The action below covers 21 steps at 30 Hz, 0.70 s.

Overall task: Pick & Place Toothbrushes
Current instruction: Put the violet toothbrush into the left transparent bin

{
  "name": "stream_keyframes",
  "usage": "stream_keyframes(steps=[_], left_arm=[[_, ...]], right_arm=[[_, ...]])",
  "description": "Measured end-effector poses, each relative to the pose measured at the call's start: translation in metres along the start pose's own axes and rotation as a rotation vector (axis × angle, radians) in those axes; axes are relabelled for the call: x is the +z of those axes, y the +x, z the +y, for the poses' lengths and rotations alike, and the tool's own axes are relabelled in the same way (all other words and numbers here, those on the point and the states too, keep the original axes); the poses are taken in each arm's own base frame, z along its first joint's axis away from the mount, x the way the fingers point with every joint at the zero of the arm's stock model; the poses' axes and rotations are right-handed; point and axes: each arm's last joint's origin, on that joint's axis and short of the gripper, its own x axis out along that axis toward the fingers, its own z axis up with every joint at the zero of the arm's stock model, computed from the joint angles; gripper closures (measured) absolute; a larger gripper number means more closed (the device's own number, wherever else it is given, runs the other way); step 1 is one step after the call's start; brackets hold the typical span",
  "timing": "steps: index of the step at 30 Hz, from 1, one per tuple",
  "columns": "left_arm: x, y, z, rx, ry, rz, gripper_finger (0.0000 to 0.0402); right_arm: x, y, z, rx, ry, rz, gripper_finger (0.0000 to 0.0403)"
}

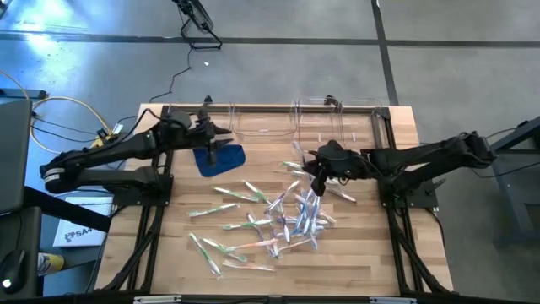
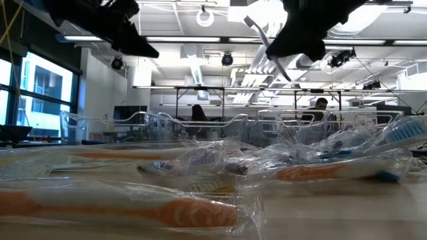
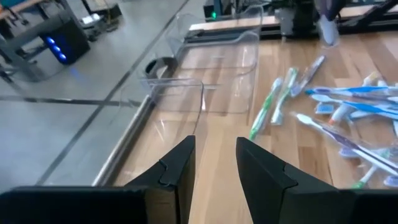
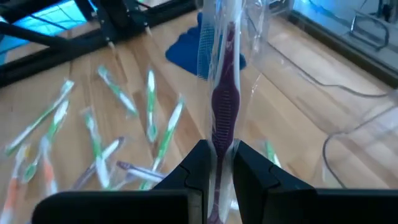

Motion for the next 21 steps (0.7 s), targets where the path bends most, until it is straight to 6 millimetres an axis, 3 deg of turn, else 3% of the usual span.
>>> stream_keyframes(steps=[14, 21], left_arm=[[0.001, 0.01, 0.002, 0.034, 0.027, -0.017, 0.0288], [0.001, 0.01, 0.003, 0.089, 0.057, -0.001, 0.0288]], right_arm=[[0.004, 0.022, -0.012, -0.052, -0.01, -0.014, 0.0364], [0.022, 0.042, -0.008, 0.037, -0.089, -0.207, 0.0364]])
